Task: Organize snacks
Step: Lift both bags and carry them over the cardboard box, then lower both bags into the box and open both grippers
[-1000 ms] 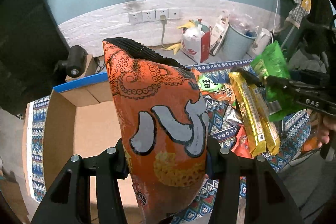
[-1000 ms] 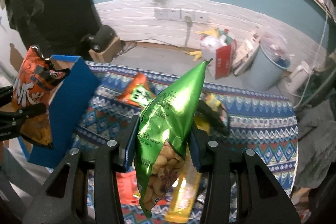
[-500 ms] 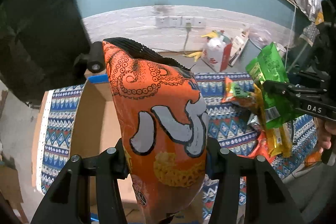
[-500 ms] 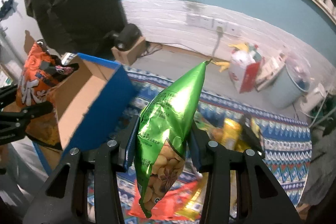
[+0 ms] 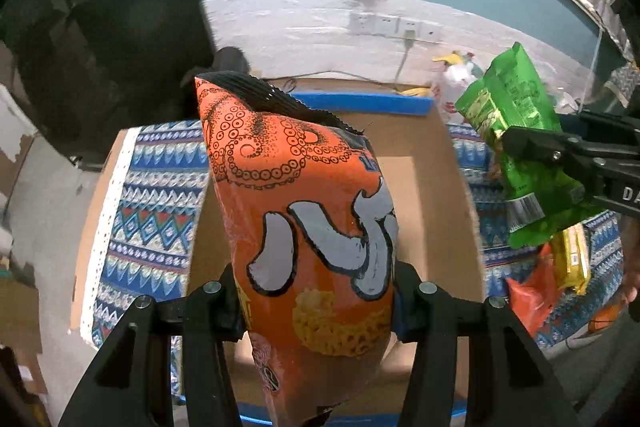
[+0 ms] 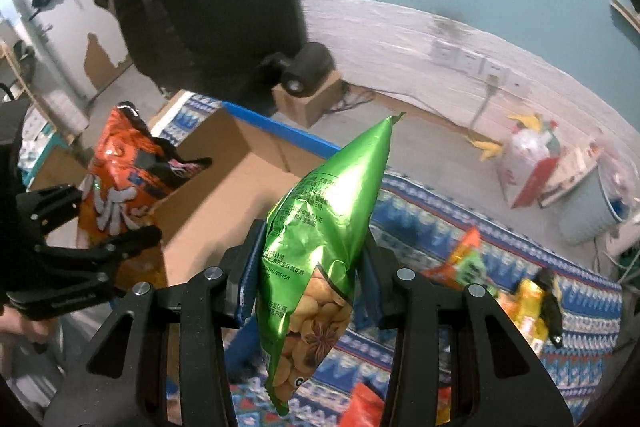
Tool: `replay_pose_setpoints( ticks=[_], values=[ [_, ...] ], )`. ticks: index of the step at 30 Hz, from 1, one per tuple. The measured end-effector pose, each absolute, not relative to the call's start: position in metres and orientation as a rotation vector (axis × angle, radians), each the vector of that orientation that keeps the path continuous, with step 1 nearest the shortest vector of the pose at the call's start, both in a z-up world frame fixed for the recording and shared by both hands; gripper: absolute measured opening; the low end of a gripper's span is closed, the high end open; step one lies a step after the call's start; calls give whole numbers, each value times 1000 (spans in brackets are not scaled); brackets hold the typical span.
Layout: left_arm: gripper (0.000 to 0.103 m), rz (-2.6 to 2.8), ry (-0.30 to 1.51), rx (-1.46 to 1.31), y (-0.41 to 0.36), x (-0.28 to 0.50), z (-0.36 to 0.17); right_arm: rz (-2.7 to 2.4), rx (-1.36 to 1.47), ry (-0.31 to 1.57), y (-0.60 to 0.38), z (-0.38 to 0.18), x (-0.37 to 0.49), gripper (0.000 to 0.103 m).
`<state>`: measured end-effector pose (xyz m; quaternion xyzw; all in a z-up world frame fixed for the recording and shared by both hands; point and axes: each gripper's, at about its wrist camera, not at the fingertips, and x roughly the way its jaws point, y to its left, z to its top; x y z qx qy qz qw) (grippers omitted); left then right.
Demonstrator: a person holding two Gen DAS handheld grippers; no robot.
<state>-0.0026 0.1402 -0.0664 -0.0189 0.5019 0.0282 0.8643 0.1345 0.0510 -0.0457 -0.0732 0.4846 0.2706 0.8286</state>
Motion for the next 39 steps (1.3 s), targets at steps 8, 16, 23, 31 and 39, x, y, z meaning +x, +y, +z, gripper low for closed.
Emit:
replay_pose_setpoints(
  ticks=[8, 16, 23, 31, 39],
  values=[
    [53, 125, 1107, -46, 167, -6, -87, 634, -182, 1066, 99, -60, 136, 42],
    [59, 146, 1174, -66, 181, -6, -103, 670, -218, 1121, 129, -82, 132, 42],
    [69, 191, 1165, -31, 183, -7, -99, 680, -231, 1171, 134, -99, 134, 43],
    [69, 187, 1156, -27, 178, -6, -95, 686, -231, 1170, 133, -96, 131, 64],
    [71, 131, 1123, -30, 154, -1, -81, 643, -193, 1112, 101, -73, 130, 72]
  ],
)
